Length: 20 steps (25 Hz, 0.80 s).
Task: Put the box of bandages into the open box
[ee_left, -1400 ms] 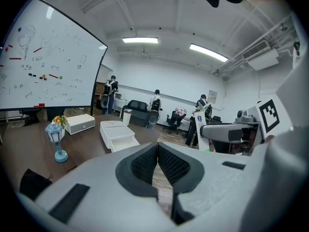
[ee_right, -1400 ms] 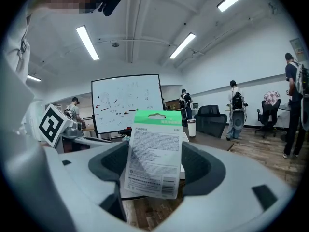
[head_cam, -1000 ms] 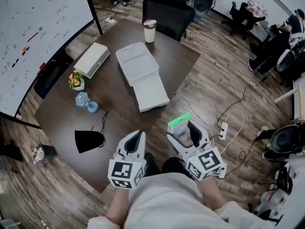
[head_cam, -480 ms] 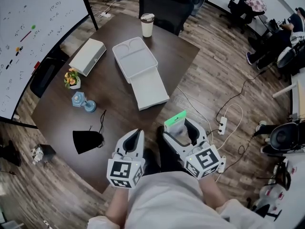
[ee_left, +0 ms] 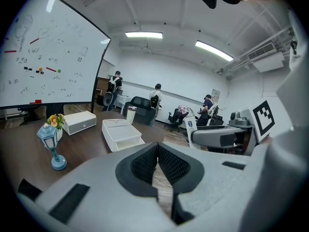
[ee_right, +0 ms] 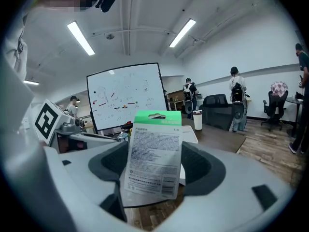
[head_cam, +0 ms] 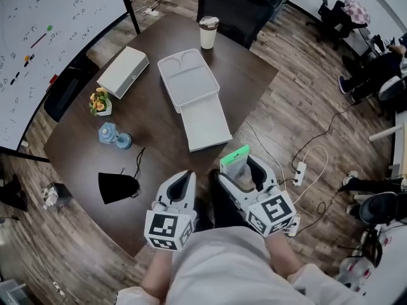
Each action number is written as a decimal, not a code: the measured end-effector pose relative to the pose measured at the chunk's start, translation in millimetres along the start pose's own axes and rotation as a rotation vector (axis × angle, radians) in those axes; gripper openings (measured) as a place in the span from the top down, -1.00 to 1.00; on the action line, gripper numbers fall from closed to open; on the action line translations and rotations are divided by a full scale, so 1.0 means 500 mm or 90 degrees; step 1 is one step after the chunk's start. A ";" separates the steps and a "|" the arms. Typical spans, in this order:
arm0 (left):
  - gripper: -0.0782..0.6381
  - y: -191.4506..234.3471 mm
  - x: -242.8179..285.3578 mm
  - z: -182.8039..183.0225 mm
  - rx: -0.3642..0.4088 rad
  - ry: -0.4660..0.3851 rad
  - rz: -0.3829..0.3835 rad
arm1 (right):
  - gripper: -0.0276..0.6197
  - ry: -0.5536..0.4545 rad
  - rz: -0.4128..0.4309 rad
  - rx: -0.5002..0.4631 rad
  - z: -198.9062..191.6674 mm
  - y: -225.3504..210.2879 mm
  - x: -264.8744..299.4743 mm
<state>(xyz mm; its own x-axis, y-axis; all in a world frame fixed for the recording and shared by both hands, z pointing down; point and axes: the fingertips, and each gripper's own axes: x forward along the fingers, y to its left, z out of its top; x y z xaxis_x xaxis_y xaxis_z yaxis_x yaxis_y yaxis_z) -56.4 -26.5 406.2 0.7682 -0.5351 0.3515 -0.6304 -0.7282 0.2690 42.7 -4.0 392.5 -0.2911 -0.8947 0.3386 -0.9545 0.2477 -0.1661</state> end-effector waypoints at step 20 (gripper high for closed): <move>0.76 0.075 0.101 0.070 -0.004 -0.003 0.106 | -0.18 0.033 0.122 -0.028 0.047 -0.086 0.156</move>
<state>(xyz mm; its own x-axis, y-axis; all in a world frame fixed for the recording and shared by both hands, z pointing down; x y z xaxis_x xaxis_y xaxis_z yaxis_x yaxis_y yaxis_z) -37.0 -95.9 402.6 0.6538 -0.6496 0.3880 -0.7494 -0.6269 0.2131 62.7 -93.4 404.3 -0.4692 -0.8099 0.3518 -0.8831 0.4280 -0.1924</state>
